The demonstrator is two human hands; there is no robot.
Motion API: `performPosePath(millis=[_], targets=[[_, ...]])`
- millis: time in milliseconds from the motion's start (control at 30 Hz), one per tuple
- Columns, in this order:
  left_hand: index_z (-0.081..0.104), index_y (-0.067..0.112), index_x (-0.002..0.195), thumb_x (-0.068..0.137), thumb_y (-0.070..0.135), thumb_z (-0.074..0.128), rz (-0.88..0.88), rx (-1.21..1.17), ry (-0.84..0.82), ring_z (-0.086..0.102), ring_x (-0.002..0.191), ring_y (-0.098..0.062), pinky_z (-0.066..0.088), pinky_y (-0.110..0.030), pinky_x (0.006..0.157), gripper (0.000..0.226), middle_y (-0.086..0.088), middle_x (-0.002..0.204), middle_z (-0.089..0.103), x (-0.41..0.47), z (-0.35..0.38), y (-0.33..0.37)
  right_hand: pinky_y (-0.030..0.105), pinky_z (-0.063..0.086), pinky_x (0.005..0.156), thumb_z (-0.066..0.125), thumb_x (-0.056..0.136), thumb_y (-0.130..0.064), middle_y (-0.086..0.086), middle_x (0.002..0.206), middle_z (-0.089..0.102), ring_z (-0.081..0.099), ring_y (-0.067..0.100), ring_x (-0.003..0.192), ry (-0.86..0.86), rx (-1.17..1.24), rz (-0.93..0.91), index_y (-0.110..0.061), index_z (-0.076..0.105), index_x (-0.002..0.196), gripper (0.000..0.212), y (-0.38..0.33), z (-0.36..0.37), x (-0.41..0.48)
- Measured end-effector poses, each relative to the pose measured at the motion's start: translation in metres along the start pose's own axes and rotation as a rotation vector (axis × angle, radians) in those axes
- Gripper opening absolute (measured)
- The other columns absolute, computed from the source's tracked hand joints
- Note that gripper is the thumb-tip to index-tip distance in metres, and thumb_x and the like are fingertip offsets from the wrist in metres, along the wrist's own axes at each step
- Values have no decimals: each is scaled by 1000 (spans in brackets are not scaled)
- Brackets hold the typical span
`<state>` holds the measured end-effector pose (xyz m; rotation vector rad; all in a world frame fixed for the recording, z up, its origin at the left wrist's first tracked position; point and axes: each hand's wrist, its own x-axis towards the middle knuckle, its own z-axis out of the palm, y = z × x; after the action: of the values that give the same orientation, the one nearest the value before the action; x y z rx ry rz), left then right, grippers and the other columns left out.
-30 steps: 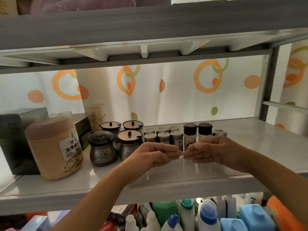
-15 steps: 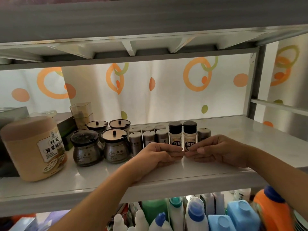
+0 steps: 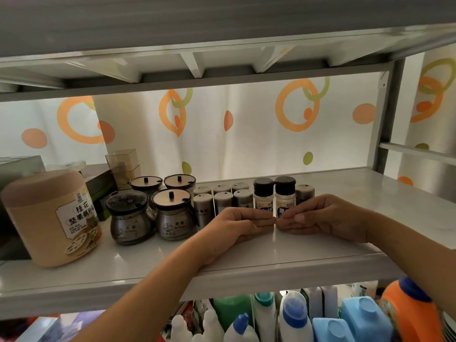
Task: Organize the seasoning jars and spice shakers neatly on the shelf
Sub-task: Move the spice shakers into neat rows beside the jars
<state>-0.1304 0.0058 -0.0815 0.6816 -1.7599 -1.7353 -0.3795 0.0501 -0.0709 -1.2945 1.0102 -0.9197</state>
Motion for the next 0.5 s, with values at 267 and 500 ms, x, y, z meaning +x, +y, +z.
performPosePath(millis=[267, 500], targets=[[59, 0, 126, 90, -12, 42, -14, -22, 1, 62, 118, -22, 46, -28, 103, 42, -16, 124, 65, 3, -2, -1, 36, 54, 93, 70, 71, -5, 26, 120, 65, 63, 36, 115, 2, 1, -4, 6, 68, 111, 42, -2, 0, 5], [60, 1, 124, 90, -12, 42, -16, -34, 0, 63, 117, -22, 48, -27, 101, 41, -16, 123, 66, 4, -3, 0, 33, 57, 87, 70, 69, -5, 27, 120, 65, 64, 35, 113, 8, 14, -2, 6, 69, 110, 42, -3, 1, 7]])
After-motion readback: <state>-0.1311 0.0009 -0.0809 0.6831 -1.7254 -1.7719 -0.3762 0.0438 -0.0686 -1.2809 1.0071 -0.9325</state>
